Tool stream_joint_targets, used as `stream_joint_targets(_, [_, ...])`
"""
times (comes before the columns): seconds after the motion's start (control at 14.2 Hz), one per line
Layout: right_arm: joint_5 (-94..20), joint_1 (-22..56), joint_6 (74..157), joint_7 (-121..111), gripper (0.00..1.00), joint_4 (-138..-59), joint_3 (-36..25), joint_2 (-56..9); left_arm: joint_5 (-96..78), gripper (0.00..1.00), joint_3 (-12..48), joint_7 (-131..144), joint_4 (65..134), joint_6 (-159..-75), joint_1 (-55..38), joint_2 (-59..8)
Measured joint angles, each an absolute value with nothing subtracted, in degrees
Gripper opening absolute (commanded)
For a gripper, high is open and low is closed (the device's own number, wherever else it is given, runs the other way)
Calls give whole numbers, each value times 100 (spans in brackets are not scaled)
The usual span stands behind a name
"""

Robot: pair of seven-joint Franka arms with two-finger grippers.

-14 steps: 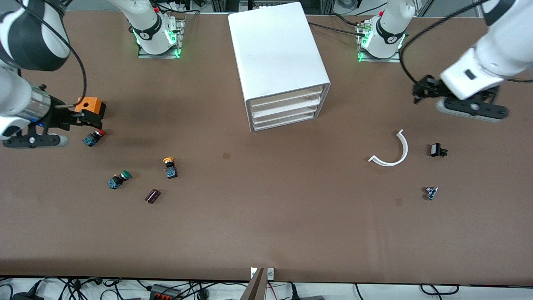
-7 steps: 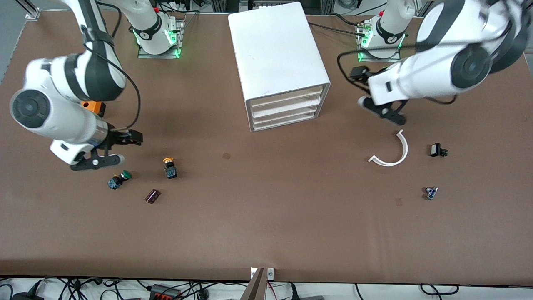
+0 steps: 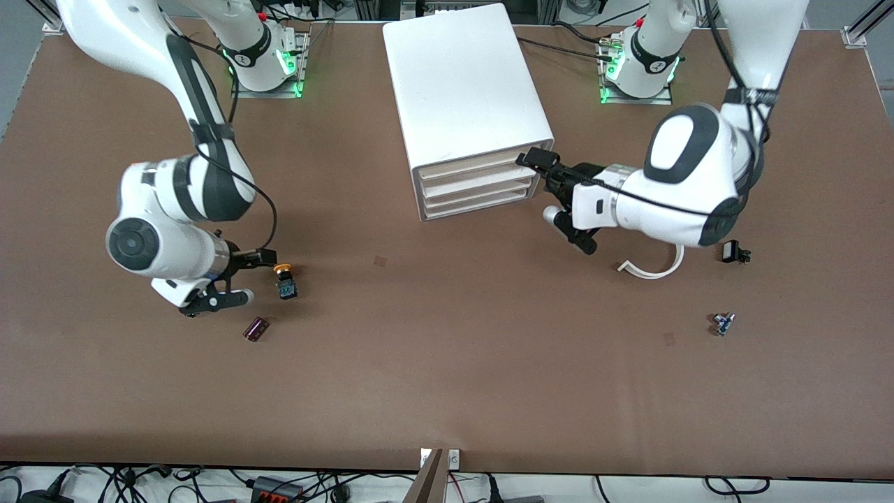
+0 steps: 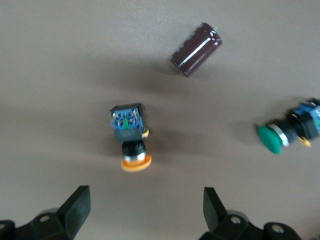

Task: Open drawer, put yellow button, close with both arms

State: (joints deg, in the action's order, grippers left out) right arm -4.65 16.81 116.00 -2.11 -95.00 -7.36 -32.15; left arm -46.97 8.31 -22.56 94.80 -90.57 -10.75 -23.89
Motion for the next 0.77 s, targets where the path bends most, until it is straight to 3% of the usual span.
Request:
stream_joint_targets(0.14, [-474,1704,11938,-208,100,-9420,-648,-3574,-5152,100,823,-2864,9510,-9066,-982,-2753])
stream_joint_targets(0.35, [-476,1765,12285,-200,100,-9360,-573,-3932,-5868,88,822,-3678,9736,-9063,-898,-3147])
stream_joint_targets(0.42, [-476,1775,12365,-199,100,-9356,-558,-4011,-6091,82,822,-3958,9884,-9060,-892,-3219])
stream_joint_targets(0.63, [-476,1792,12481,-199,100,-9351,-513,-4130,-6384,79,833,-4340,10238,-9005,-894,-3268])
stream_joint_targets(0.77, [-476,1794,12498,-199,96,-9348,-513,-4141,-6400,71,850,-4381,10342,-8959,-903,-3266])
